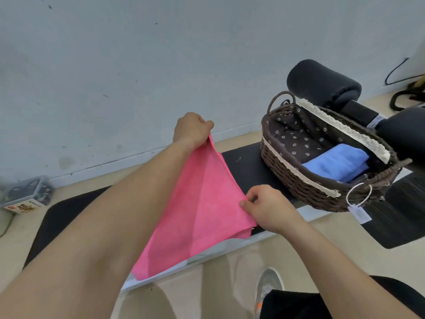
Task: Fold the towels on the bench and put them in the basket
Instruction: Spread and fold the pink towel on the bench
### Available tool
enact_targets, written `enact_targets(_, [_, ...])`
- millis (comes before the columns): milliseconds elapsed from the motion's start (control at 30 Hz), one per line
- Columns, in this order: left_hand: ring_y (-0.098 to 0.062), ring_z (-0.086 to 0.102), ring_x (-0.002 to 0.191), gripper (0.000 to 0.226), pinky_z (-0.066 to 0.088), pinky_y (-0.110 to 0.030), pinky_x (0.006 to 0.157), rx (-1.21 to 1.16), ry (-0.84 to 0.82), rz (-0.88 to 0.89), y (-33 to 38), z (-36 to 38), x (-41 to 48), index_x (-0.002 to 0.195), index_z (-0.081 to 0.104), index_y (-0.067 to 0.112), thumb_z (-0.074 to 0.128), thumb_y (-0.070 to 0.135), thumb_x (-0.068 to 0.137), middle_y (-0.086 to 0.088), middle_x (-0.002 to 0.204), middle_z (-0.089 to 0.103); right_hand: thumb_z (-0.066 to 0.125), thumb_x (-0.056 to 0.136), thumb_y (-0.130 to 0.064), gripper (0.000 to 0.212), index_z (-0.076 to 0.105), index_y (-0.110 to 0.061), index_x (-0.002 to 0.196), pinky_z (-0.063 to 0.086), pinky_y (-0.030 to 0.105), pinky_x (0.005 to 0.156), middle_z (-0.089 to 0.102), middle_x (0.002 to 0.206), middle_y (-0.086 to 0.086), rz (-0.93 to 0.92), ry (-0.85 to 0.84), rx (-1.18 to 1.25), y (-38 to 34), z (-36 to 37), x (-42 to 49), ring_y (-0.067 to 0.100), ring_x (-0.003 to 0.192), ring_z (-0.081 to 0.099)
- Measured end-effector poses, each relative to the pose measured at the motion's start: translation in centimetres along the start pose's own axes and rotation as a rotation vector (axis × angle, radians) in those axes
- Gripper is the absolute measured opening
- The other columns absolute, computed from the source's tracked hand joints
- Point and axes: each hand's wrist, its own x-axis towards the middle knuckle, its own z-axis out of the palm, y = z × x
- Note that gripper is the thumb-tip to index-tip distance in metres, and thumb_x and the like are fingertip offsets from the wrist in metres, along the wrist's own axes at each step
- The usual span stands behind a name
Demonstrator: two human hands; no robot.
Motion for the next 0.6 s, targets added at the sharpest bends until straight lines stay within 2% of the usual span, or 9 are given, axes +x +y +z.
enact_targets(67, [-0.027, 0.065, 0.066, 0.027, 0.053, -0.031, 0.064, 0.026, -0.057, -0.014, -0.6, 2.1, 0.6, 0.057, 0.06, 0.01, 0.054, 0.025, 0.078, -0.007, 0.058, 0.067, 0.058, 0.091, -0.039, 0.019, 0.058, -0.023, 0.08, 0.05, 0.033, 0.072, 0.065, 0.081, -0.009, 0.043, -0.008, -0.13, 0.5, -0.2, 0.3, 0.019, 0.083, 0.062])
enact_targets(133, [-0.026, 0.065, 0.066, 0.03, 0.052, -0.029, 0.065, 0.059, -0.149, -0.031, -1.5, 3.9, 1.0, 0.058, 0.062, 0.01, 0.053, 0.028, 0.081, -0.005, 0.058, 0.067, 0.057, 0.086, -0.039, 0.018, 0.058, -0.022, 0.082, 0.048, 0.032, 0.07, 0.065, 0.083, -0.006, 0.073, -0.02, -0.246, 0.7, -0.1, 0.8, 0.023, 0.083, 0.062])
enact_targets(200, [-0.026, 0.07, 0.073, 0.033, 0.056, -0.033, 0.076, 0.095, -0.224, -0.037, -2.7, 5.3, 1.4, 0.07, 0.07, 0.01, 0.051, 0.034, 0.082, -0.006, 0.069, 0.073, 0.056, 0.081, -0.044, 0.022, 0.058, -0.022, 0.083, 0.044, 0.029, 0.064, 0.064, 0.081, -0.005, 0.082, 0.036, -0.34, 0.4, 0.0, 1.3, 0.024, 0.079, 0.062])
enact_targets(267, [-0.026, 0.068, 0.086, 0.027, 0.056, -0.037, 0.083, 0.142, -0.194, -0.012, -3.7, 5.9, 1.5, 0.085, 0.071, 0.016, 0.052, 0.035, 0.086, -0.003, 0.087, 0.073, 0.054, 0.081, -0.052, 0.03, 0.059, -0.023, 0.084, 0.04, 0.029, 0.061, 0.063, 0.08, -0.005, 0.076, 0.138, -0.373, -0.3, -0.1, 1.9, 0.025, 0.076, 0.062])
enact_targets(333, [-0.023, 0.063, 0.1, 0.025, 0.052, -0.039, 0.088, 0.223, -0.12, 0.054, -4.9, 6.1, 1.9, 0.105, 0.067, 0.023, 0.051, 0.037, 0.092, 0.002, 0.104, 0.068, 0.052, 0.084, -0.056, 0.033, 0.059, -0.024, 0.086, 0.042, 0.03, 0.063, 0.063, 0.082, -0.004, 0.063, 0.218, -0.356, -1.0, -0.3, 2.5, 0.026, 0.078, 0.063])
enact_targets(400, [-0.025, 0.06, 0.113, 0.038, 0.049, -0.041, 0.096, 0.286, -0.176, 0.052, -6.0, 6.2, 2.4, 0.12, 0.062, 0.022, 0.049, 0.047, 0.094, -0.001, 0.121, 0.064, 0.051, 0.086, -0.052, 0.03, 0.06, -0.024, 0.089, 0.045, 0.031, 0.066, 0.064, 0.085, -0.004, 0.051, 0.224, -0.34, -1.4, -0.2, 3.1, 0.026, 0.08, 0.063])
enact_targets(433, [-0.026, 0.06, 0.113, 0.045, 0.048, -0.041, 0.097, 0.297, -0.257, 0.026, -6.5, 6.3, 2.5, 0.119, 0.062, 0.02, 0.047, 0.054, 0.095, -0.002, 0.122, 0.065, 0.052, 0.087, -0.05, 0.027, 0.061, -0.024, 0.09, 0.046, 0.032, 0.068, 0.064, 0.087, -0.003, 0.049, 0.211, -0.336, -1.6, -0.1, 3.3, 0.027, 0.081, 0.063])
enact_targets(500, [-0.023, 0.064, 0.098, 0.052, 0.05, -0.037, 0.088, 0.254, -0.38, 0.009, -7.2, 6.4, 2.3, 0.098, 0.067, 0.019, 0.045, 0.066, 0.093, 0.0, 0.105, 0.069, 0.052, 0.087, -0.045, 0.024, 0.061, -0.024, 0.093, 0.047, 0.033, 0.07, 0.065, 0.092, -0.001, 0.045, 0.185, -0.334, -1.9, 0.2, 3.8, 0.029, 0.085, 0.064])
enact_targets(600, [-0.017, 0.06, 0.086, 0.039, 0.043, -0.031, 0.073, 0.103, -0.265, 0.109, -7.4, 6.1, 1.1, 0.09, 0.064, 0.02, 0.06, 0.058, 0.089, 0.005, 0.09, 0.067, 0.051, 0.088, -0.039, 0.023, 0.06, -0.023, 0.103, 0.045, 0.034, 0.071, 0.065, 0.102, 0.002, 0.035, 0.171, -0.328, -2.6, 0.5, 4.5, 0.031, 0.094, 0.064])
